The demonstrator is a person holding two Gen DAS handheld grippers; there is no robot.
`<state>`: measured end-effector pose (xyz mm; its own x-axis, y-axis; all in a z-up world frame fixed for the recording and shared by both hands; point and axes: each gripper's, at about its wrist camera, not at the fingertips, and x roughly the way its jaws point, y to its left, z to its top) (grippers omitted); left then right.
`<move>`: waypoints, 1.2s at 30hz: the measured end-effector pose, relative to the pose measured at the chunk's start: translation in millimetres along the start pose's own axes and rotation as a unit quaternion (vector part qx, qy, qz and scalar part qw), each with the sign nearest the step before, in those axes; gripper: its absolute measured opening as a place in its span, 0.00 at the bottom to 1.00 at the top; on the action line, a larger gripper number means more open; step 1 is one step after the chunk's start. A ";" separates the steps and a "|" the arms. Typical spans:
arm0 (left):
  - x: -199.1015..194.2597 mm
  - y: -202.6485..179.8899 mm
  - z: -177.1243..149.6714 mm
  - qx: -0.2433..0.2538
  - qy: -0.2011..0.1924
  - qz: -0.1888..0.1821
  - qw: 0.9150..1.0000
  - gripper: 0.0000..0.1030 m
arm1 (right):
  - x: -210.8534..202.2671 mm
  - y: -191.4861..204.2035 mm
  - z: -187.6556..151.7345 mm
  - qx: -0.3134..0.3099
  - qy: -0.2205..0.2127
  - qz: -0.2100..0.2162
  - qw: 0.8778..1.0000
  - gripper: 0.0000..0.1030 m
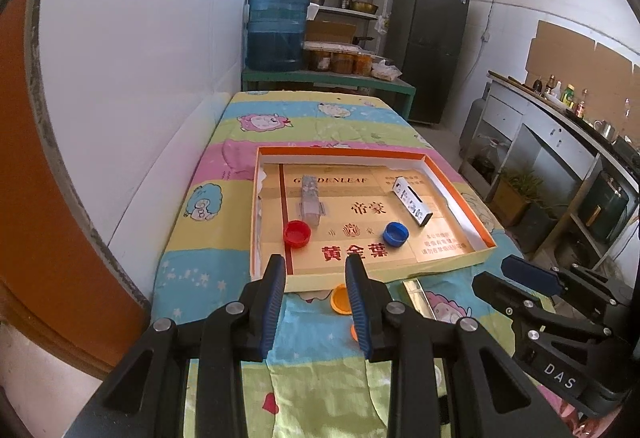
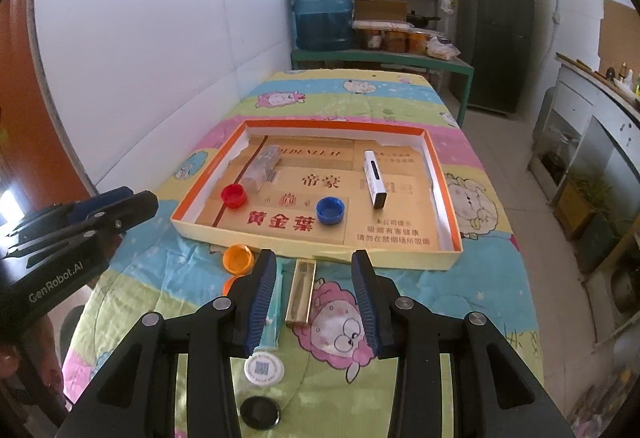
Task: Organize rigid objects
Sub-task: 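Withdraw both tools from the box lid toward the loose items on the quilt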
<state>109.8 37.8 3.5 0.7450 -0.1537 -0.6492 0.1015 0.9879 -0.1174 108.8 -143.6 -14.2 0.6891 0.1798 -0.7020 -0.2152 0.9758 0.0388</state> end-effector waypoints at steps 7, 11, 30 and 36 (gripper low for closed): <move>-7.7 -0.5 -10.5 0.001 0.002 -0.004 1.000 0.30 | -9.5 -0.2 -13.4 0.006 0.004 -0.002 1.000 0.39; -11.4 0.7 -17.0 -0.002 0.002 -0.004 1.000 0.30 | -13.3 0.5 -22.2 0.009 0.008 -0.002 1.000 0.48; -13.4 1.7 -52.1 -0.006 0.021 -0.019 1.000 0.30 | -1.5 31.6 -99.0 -0.040 0.039 0.015 0.998 0.64; -10.4 0.7 -59.1 -0.003 0.028 -0.022 0.999 0.30 | 7.5 35.0 -110.1 -0.046 0.044 0.008 0.998 0.64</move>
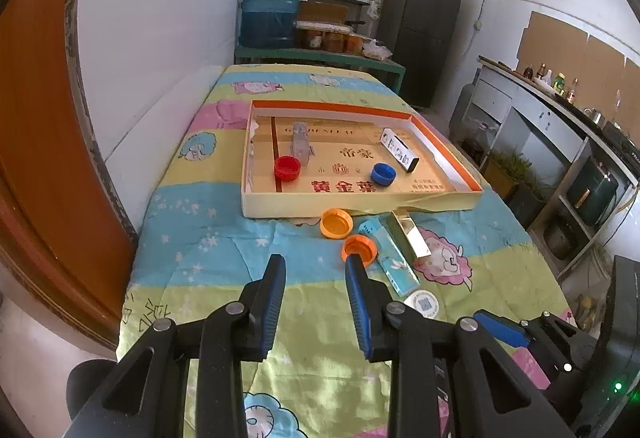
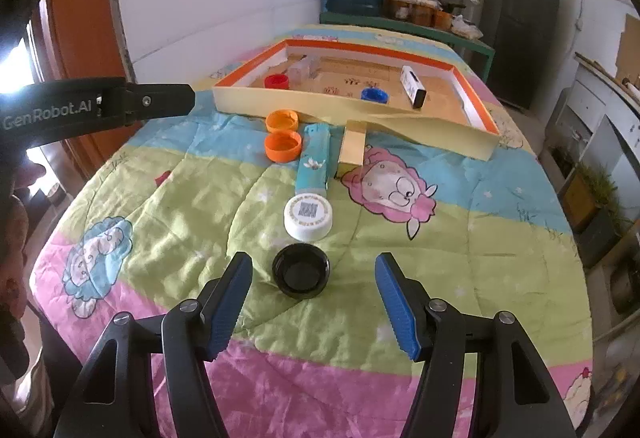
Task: Organize rigid objects
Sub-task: 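Grasp the white QR-labelled container with the left gripper while the right grasps the black cap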
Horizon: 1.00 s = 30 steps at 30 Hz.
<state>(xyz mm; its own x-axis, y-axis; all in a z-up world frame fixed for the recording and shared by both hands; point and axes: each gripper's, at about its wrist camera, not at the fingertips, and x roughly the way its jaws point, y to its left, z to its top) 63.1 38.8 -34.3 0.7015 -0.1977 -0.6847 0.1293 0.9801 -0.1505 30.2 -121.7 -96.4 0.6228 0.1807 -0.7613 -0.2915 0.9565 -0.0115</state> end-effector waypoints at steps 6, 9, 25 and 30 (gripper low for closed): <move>3.7 -2.7 -4.6 0.004 0.007 -0.003 1.000 0.30 | 8.2 -1.4 -1.7 0.003 0.004 -0.003 1.000 0.39; 5.6 -6.7 -6.4 0.008 0.010 -0.011 1.000 0.30 | 7.4 0.0 -1.9 -0.004 0.003 0.001 1.000 0.29; 52.1 -86.8 -31.2 0.088 0.072 -0.078 0.990 0.30 | -23.7 -71.5 -19.9 0.087 -0.024 -0.055 0.994 0.29; 54.5 -87.4 -30.4 0.093 0.067 -0.069 0.991 0.30 | -22.7 -76.1 -22.0 0.094 -0.026 -0.052 0.994 0.29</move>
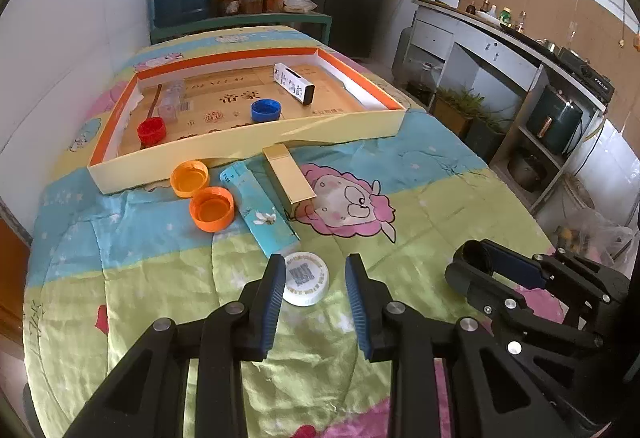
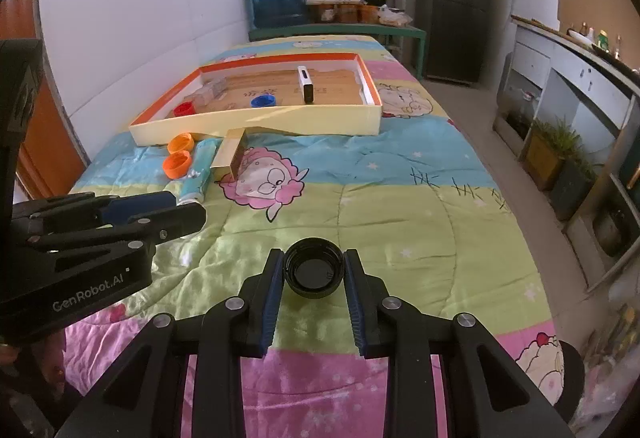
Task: Organize rigid objects
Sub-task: 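Grasp the white QR-labelled container with the left gripper while the right grasps the black cap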
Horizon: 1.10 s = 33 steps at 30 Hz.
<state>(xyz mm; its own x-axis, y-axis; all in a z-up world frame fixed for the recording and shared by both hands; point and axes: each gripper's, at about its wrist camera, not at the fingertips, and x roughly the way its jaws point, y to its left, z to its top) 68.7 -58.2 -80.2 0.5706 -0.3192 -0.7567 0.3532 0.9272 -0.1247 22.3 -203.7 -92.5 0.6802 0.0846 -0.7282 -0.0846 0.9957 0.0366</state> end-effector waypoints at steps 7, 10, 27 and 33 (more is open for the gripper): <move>4.6 2.2 -4.3 0.008 0.001 0.019 1.000 0.30 | 1.1 2.7 -0.5 0.001 -0.001 0.006 1.000 0.30; 10.4 -1.0 -6.5 0.020 0.008 0.024 0.999 0.39 | 0.9 1.6 -1.0 0.003 -0.002 0.007 1.000 0.30; 6.1 11.0 -10.4 -0.005 -0.001 0.018 1.000 0.30 | 5.2 3.3 -2.8 0.003 0.006 0.012 1.000 0.30; -4.7 18.5 -8.4 -0.015 -0.011 0.026 0.999 0.30 | 6.6 9.8 4.5 -0.008 0.002 0.017 1.000 0.30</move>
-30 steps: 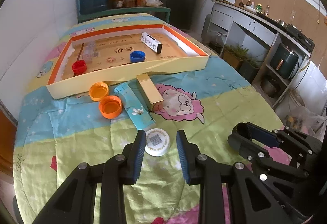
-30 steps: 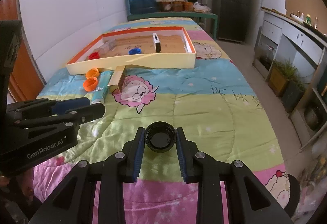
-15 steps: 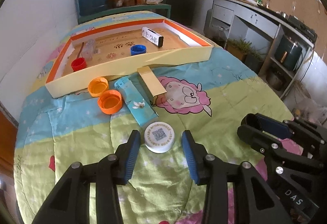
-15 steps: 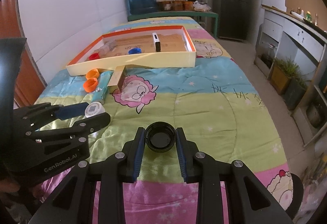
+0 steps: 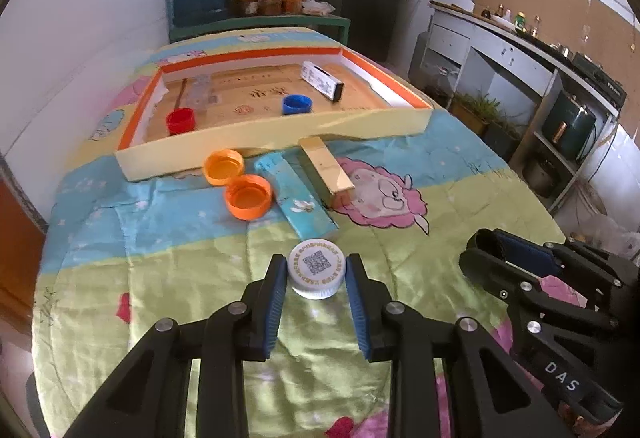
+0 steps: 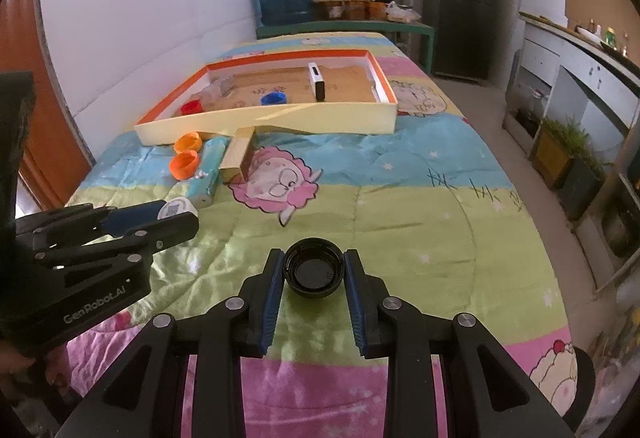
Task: Organize rigid objects
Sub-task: 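Carry the white container and black cap over the box lid with both grippers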
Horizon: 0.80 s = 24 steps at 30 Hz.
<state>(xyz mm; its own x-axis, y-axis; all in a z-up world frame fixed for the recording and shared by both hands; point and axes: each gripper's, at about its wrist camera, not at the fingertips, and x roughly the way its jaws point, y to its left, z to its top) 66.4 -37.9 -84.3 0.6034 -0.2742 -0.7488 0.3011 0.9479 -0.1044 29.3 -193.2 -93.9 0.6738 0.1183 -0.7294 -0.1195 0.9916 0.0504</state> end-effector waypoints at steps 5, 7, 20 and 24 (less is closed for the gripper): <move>-15.9 9.8 10.1 -0.011 -0.020 0.006 1.000 0.30 | 2.0 9.2 13.1 -0.014 -0.008 0.012 1.000 0.30; -20.6 13.0 14.7 -0.014 -0.026 0.011 1.000 0.30 | 3.0 13.7 19.5 -0.020 -0.012 0.016 1.000 0.30; -29.9 36.3 44.2 -0.041 -0.052 0.039 0.997 0.30 | 7.9 31.0 63.1 -0.047 -0.031 0.034 0.998 0.30; -30.2 45.0 54.0 -0.051 -0.059 0.054 0.996 0.30 | 11.4 33.1 77.8 -0.050 -0.033 0.037 0.998 0.30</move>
<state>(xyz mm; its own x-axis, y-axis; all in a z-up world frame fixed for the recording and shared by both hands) 101.6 4.3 -31.0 0.7122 -0.1817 -0.6781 0.1571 0.9827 -0.0984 89.7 -154.8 -47.4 0.7070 0.1983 -0.6789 -0.2407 0.9700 0.0327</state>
